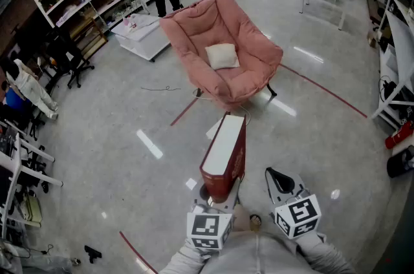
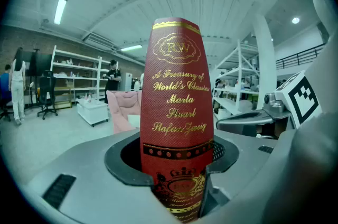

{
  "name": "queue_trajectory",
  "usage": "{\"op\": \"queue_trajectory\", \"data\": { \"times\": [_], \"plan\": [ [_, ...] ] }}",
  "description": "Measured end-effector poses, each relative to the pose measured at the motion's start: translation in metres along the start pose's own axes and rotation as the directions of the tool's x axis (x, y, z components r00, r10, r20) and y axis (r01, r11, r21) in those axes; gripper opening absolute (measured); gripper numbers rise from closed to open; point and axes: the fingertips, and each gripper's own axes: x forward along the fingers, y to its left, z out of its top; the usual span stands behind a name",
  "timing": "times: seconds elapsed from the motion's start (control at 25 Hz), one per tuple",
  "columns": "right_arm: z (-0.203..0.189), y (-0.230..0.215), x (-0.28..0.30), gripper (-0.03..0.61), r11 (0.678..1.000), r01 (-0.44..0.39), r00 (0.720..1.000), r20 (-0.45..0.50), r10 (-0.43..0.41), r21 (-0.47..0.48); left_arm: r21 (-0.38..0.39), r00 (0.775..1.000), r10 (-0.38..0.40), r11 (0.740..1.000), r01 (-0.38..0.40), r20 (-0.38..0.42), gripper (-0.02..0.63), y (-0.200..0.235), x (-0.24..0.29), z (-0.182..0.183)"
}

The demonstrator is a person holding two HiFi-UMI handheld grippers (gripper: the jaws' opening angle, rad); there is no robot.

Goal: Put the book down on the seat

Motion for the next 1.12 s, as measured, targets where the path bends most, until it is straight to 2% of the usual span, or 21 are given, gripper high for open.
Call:
{"op": "queue_trajectory", "data": {
  "times": [0.56, 0.76, 1.12],
  "plan": [
    [0.0, 0.021, -0.017, 0.005, 0.999, -0.034, 0.999, -0.003, 0.034, -0.041, -0.031, 1.0, 0.024, 0.999, -0.024, 0.012, 0.249, -0.003, -0.024, -0.003],
    [0.0, 0.025, -0.019, 0.005, 0.998, -0.057, 0.998, 0.024, 0.057, 0.005, -0.026, 1.0, 0.028, 0.999, -0.028, 0.001, 0.247, -0.004, -0.027, -0.008],
    [-0.009, 0.024, -0.025, 0.005, 0.997, -0.072, 0.997, 0.012, 0.072, 0.012, -0.032, 0.999, 0.041, 0.999, -0.042, -0.007, 0.245, -0.007, -0.023, -0.014]
  ]
}}
